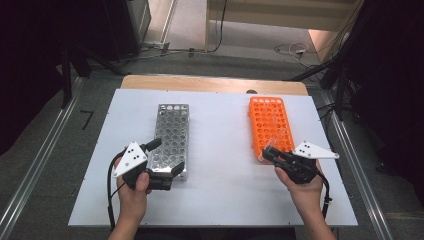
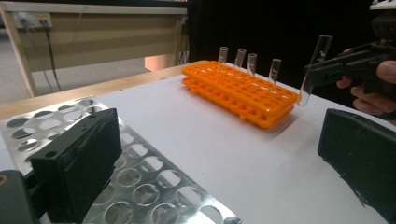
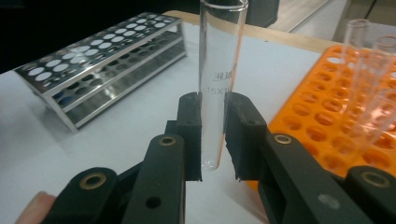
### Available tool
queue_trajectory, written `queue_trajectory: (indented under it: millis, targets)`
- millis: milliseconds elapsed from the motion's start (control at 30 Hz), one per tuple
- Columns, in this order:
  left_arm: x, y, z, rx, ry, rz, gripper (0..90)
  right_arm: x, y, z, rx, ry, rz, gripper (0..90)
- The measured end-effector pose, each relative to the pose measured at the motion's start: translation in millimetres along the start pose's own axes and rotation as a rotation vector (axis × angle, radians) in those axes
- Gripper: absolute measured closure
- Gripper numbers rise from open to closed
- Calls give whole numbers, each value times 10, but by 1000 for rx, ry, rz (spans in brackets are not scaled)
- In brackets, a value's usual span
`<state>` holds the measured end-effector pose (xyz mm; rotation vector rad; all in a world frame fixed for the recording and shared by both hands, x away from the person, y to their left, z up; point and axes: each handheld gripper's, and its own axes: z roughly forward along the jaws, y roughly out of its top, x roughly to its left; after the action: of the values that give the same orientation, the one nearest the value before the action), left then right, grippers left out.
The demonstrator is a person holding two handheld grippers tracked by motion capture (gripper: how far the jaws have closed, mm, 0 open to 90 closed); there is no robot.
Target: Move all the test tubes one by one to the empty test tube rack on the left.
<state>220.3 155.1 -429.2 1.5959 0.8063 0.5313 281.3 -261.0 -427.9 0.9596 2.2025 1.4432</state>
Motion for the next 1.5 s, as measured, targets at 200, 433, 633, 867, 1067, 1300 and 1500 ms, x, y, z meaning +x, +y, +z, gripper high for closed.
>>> queue_trajectory:
  millis: [200,433,633,867,1067,1300,1500]
  targets:
    - [-115,18,58,-3,-20,-10,15,175,11,76,18,50,-30,741]
    - [-242,35,126,4,-52,-10,33,347,2,173,38,99,-61,740]
    - [-351,41,187,18,-64,-12,59,469,-6,238,50,135,-82,740]
    - [-473,27,261,29,-68,-24,137,605,-27,306,61,178,-111,741]
    - [-570,14,311,42,-77,-16,225,738,-59,379,88,213,-132,741]
    - [-655,4,351,53,-126,-21,341,892,-83,452,105,246,-176,741]
    - [-727,1,377,60,-167,-10,456,1011,-102,490,115,267,-205,741]
